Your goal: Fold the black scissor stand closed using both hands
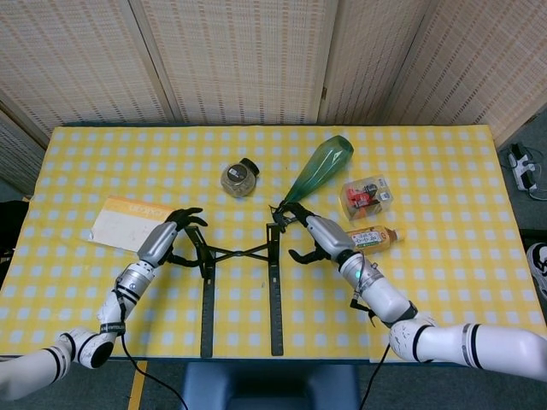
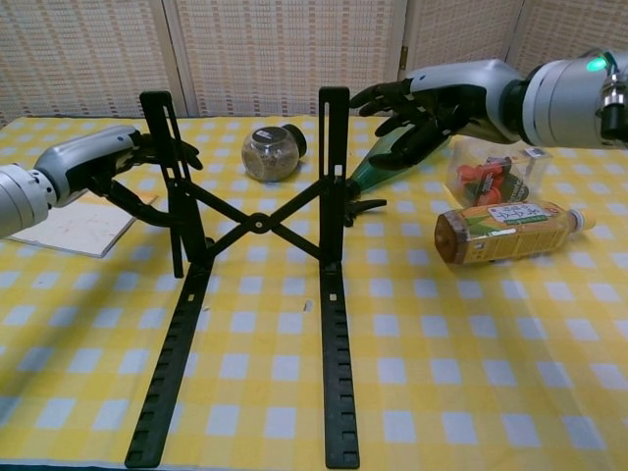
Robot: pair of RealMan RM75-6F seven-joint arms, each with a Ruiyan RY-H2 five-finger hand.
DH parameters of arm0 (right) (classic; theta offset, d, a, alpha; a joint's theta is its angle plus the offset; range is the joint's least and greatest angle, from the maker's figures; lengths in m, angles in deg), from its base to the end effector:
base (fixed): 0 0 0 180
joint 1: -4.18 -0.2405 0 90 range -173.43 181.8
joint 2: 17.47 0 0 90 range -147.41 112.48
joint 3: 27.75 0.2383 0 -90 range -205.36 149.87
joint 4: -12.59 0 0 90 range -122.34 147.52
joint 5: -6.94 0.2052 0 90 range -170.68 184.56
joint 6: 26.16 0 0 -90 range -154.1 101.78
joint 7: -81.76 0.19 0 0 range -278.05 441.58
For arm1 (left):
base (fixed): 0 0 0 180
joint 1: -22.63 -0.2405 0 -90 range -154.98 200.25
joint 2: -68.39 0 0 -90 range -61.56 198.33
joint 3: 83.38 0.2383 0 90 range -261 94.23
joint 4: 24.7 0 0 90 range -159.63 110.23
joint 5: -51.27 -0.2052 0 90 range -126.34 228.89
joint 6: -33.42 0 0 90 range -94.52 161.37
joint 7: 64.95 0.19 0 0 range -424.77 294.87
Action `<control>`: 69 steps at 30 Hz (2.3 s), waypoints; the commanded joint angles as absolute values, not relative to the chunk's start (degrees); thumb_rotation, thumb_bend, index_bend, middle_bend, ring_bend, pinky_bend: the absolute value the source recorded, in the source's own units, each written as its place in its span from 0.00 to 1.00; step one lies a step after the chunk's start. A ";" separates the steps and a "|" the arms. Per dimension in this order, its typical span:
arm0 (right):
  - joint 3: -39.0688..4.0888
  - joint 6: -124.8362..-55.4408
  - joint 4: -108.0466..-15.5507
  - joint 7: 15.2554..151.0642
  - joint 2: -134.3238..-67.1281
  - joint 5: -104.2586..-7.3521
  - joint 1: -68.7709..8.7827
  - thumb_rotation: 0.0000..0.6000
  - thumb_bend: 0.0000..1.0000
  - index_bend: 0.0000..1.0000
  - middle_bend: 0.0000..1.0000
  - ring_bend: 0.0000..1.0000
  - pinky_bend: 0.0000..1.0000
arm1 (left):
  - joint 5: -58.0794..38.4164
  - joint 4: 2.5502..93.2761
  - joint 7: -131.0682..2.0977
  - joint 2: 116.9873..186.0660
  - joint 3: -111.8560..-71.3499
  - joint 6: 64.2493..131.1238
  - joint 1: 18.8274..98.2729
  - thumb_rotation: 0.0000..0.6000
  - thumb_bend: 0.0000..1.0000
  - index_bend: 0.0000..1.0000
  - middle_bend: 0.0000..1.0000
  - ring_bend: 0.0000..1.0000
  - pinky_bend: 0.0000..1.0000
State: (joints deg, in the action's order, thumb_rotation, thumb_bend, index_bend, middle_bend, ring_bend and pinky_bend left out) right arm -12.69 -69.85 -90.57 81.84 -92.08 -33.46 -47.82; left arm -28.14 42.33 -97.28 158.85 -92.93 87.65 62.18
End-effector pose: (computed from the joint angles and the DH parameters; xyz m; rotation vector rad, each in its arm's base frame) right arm -0.0678 -0.3706 -0.0016 1.7313 -1.6677 1.0709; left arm -0.1727 0.3967 -0.0137 -1.6177 -1.4627 -1.3055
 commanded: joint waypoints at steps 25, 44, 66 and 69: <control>-13.98 -68.06 -91.47 84.69 -91.10 -38.02 -46.13 1.00 0.43 0.00 0.02 0.09 0.09 | -34.68 25.80 -98.00 167.20 -90.30 96.51 63.54 1.00 0.14 0.48 0.41 0.28 0.02; -11.26 -56.89 -87.01 100.70 -93.72 -57.44 -43.34 1.00 0.43 0.00 0.06 0.07 0.00 | -30.27 47.76 -89.61 145.77 -87.04 96.13 55.56 1.00 0.13 0.10 0.12 0.04 0.00; -29.09 -76.78 -92.40 109.75 -80.16 -97.59 -32.19 1.00 0.43 0.00 0.05 0.08 0.00 | -31.71 52.25 -82.86 139.17 -87.59 98.02 53.20 1.00 0.13 0.10 0.12 0.04 0.00; -27.87 -78.69 -93.17 98.59 -81.10 -98.03 -31.15 1.00 0.43 0.00 0.09 0.13 0.01 | -32.51 51.59 -80.33 140.98 -88.16 96.49 55.21 1.00 0.13 0.10 0.12 0.04 0.00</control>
